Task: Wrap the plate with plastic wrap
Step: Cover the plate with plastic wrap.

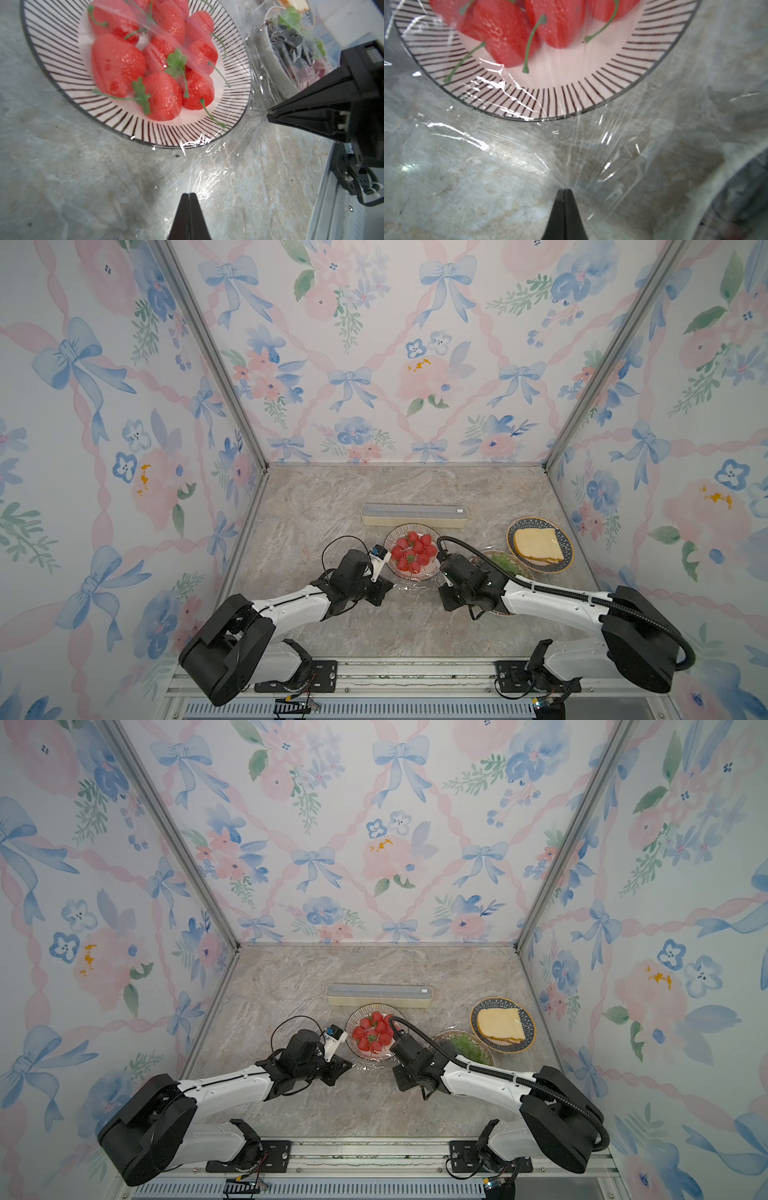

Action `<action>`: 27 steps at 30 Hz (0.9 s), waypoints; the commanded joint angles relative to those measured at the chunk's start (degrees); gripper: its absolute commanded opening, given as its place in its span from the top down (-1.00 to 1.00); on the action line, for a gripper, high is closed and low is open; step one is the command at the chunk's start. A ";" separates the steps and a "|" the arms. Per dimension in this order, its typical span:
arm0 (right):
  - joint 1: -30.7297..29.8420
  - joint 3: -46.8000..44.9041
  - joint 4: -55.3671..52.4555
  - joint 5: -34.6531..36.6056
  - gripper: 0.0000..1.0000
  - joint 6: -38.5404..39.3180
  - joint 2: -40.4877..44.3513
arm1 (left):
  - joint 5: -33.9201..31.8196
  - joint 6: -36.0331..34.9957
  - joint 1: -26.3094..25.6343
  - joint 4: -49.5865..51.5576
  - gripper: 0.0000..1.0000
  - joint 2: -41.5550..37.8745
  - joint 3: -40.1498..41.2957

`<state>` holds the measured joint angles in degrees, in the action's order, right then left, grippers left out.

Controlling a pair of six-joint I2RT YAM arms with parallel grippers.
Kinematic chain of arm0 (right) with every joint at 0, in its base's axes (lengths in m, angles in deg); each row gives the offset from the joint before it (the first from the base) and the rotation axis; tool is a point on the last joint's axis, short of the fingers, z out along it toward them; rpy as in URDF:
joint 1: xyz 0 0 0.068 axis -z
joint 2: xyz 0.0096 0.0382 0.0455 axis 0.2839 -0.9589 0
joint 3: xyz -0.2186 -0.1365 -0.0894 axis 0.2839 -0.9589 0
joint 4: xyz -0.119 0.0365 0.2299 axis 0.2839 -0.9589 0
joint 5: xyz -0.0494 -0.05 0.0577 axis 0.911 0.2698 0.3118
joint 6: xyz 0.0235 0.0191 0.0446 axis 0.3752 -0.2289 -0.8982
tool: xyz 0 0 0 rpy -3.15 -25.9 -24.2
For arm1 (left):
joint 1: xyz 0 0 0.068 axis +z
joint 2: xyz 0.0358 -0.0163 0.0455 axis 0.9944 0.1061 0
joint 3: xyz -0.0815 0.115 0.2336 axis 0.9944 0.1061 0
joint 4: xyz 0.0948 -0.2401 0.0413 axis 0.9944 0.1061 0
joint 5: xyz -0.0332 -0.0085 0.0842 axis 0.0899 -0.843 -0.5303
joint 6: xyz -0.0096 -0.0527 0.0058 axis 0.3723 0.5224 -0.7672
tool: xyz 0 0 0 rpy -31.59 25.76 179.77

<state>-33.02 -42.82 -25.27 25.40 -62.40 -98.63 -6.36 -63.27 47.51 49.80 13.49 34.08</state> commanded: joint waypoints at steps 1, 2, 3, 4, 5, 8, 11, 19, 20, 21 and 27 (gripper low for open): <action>1.31 -0.87 5.12 0.25 1.00 -1.92 -1.61 | -1.69 0.55 -0.27 -2.60 1.00 2.44 -1.33; 1.61 -0.94 5.88 0.47 1.00 -1.96 -1.99 | -2.02 0.80 -0.33 -3.21 1.00 2.95 -1.48; 2.02 -1.12 6.91 0.57 1.00 -2.17 -2.42 | -2.32 1.13 -0.25 -3.95 1.00 3.61 -1.58; 2.42 -1.25 8.17 0.57 1.00 -2.39 -2.77 | -2.80 1.65 -0.33 -4.58 1.00 4.24 -1.72; 2.77 -1.41 9.27 0.45 1.00 -2.70 -3.13 | -3.00 2.05 -0.20 -5.29 1.00 4.70 -1.72; 3.61 -1.62 11.64 0.69 1.00 -3.11 -4.44 | -3.62 3.28 -0.21 -7.51 1.00 6.27 -1.76; 4.37 -1.82 13.62 1.42 1.00 -3.48 -5.10 | -4.09 4.18 -0.25 -8.46 1.00 7.82 -2.34; 6.24 -2.39 16.41 3.25 1.00 -4.11 -4.61 | -7.95 6.53 -0.16 -10.07 1.00 9.16 -3.29; 6.47 -2.62 16.69 3.35 1.00 -4.32 -4.45 | -8.46 6.81 -0.09 -10.24 1.00 9.13 -3.18; 6.61 -2.76 16.90 3.29 1.00 -4.44 -4.34 | -8.89 7.11 -0.15 -10.34 1.00 9.12 -3.22; 7.35 -3.41 16.79 3.30 1.00 -4.52 -3.49 | -9.99 8.24 0.09 -10.78 0.97 9.16 -2.99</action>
<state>-26.58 -45.18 -9.01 27.04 -66.16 -103.28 -14.31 -56.15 47.51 40.29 21.99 31.83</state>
